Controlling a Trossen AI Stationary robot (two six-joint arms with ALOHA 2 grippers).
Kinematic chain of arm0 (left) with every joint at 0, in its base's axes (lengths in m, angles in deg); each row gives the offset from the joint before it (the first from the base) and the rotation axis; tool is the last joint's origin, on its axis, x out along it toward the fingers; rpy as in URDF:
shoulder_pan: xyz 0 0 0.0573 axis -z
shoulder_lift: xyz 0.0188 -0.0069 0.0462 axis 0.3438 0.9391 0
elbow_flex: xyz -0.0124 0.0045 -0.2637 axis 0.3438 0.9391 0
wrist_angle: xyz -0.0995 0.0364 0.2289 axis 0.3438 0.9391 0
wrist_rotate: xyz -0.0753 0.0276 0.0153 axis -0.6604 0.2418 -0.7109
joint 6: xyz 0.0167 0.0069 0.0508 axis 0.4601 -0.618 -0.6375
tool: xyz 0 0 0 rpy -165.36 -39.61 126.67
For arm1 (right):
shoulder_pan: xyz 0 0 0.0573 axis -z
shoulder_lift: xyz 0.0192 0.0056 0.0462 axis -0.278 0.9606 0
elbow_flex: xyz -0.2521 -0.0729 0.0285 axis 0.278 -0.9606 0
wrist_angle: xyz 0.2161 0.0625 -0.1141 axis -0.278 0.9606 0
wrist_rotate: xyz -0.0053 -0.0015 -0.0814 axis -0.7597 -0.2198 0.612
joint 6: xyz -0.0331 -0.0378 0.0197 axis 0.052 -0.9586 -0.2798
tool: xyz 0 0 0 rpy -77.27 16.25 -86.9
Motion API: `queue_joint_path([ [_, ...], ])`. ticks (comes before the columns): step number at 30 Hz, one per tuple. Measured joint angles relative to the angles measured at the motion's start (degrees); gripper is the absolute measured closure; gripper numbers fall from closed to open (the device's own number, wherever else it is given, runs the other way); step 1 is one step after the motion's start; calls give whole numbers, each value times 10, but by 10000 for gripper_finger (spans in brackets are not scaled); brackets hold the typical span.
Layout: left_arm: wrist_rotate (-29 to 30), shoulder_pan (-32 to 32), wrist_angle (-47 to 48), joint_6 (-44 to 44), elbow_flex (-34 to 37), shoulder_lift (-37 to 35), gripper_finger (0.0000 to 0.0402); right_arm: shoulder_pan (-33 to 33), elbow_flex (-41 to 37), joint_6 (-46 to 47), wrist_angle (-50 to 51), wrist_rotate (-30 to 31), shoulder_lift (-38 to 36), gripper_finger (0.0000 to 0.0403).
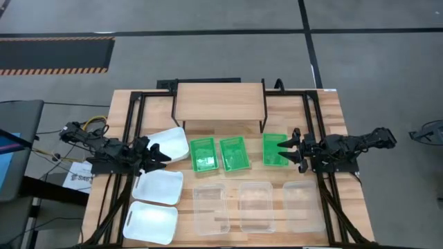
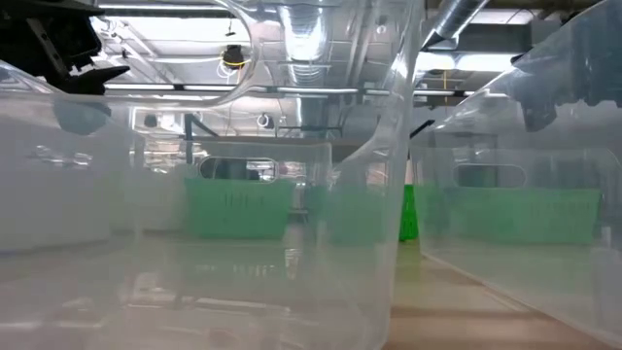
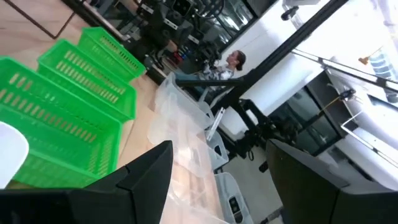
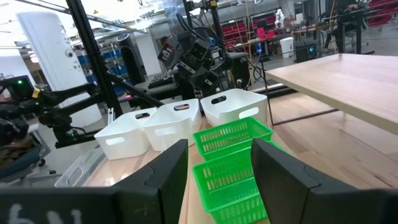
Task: Stack baskets on shelf by color
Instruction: Put the left green bin on the shelf
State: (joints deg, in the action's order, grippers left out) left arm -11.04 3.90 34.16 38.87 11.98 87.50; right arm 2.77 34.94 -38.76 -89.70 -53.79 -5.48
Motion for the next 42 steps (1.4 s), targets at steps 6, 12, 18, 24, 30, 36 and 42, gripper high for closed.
queue_joint_path([
  [6, 35, 0, 2, 46, 0, 0, 155, 0, 0, 0, 0, 0, 0, 202],
  [12, 144, 0, -6, 28, 0, 0, 155, 0, 0, 0, 0, 0, 0, 202],
  [18, 323, 0, -35, 39, 0, 0, 155, 0, 0, 0, 0, 0, 0, 202],
  [24, 293, 0, -213, 48, 0, 0, 155, 0, -1, 12, -15, 0, 0, 202],
  [30, 183, 0, -432, -77, -14, 0, 155, 2, -1, 165, -108, 10, 0, 202],
  [36, 181, 0, -367, -198, -89, 12, 155, 3, 2, 286, -139, 11, 0, 202],
  [42, 178, 0, -208, -117, -188, 72, 155, 9, 3, 446, -144, 27, 0, 202],
])
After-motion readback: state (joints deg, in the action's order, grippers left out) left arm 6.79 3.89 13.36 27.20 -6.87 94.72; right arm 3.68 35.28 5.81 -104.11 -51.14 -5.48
